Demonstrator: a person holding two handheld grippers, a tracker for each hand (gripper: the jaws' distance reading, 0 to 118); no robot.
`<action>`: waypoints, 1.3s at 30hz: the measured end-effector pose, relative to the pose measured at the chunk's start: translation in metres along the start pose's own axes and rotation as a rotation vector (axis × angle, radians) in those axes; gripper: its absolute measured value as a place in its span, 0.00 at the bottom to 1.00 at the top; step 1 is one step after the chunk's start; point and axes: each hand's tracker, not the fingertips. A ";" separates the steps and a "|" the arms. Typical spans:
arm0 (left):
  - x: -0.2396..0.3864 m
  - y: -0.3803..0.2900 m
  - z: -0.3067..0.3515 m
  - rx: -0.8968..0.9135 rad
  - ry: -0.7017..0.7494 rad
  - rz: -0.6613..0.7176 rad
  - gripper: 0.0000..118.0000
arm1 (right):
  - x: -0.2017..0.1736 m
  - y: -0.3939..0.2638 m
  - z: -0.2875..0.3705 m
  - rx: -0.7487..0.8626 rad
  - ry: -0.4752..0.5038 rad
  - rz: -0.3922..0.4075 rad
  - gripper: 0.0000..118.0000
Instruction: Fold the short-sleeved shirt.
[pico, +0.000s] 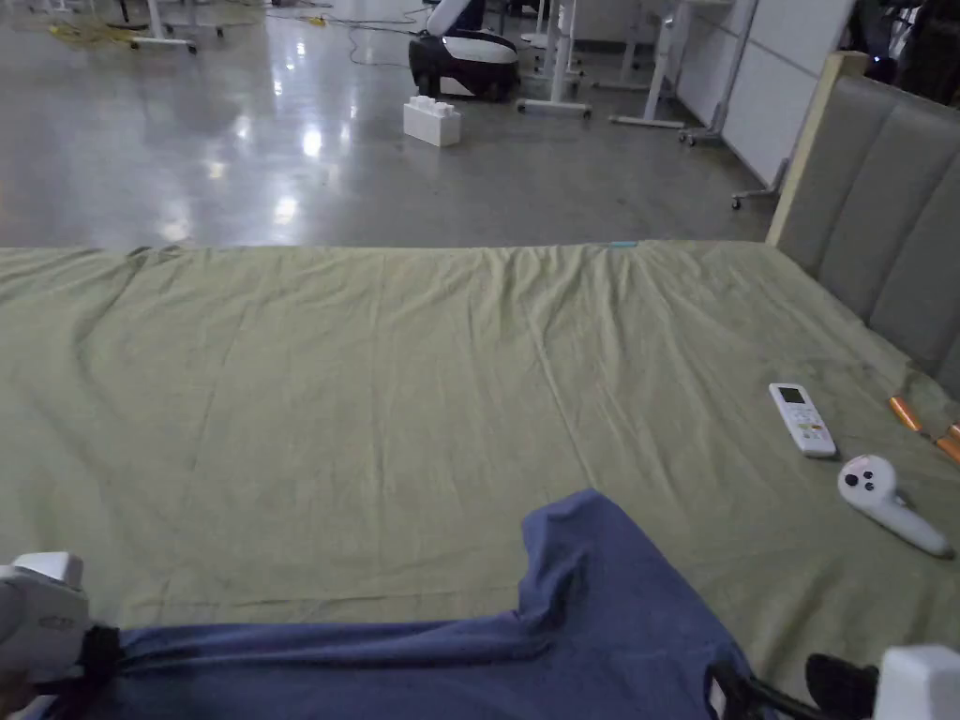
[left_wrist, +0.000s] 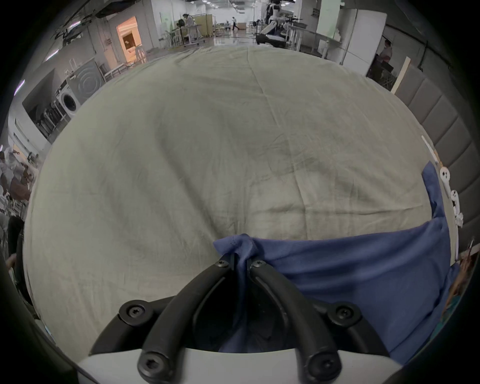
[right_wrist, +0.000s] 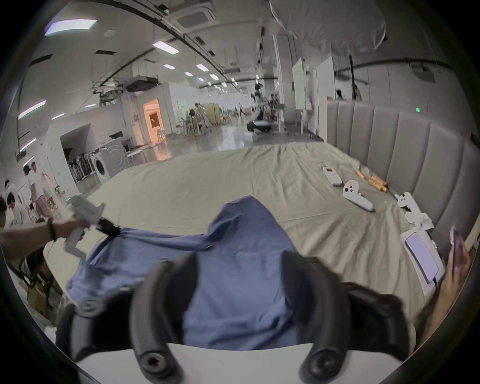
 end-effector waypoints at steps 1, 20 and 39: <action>-0.002 -0.001 0.000 0.004 -0.008 0.012 0.07 | 0.009 0.011 -0.020 -0.020 -0.003 -0.021 0.66; 0.015 0.003 0.012 -0.011 0.025 -0.041 0.07 | 0.038 0.021 -0.219 -0.488 -0.078 0.077 0.03; -0.071 -0.233 0.234 0.349 -0.285 0.085 0.07 | 0.024 -0.069 0.093 -0.122 0.014 -0.038 0.02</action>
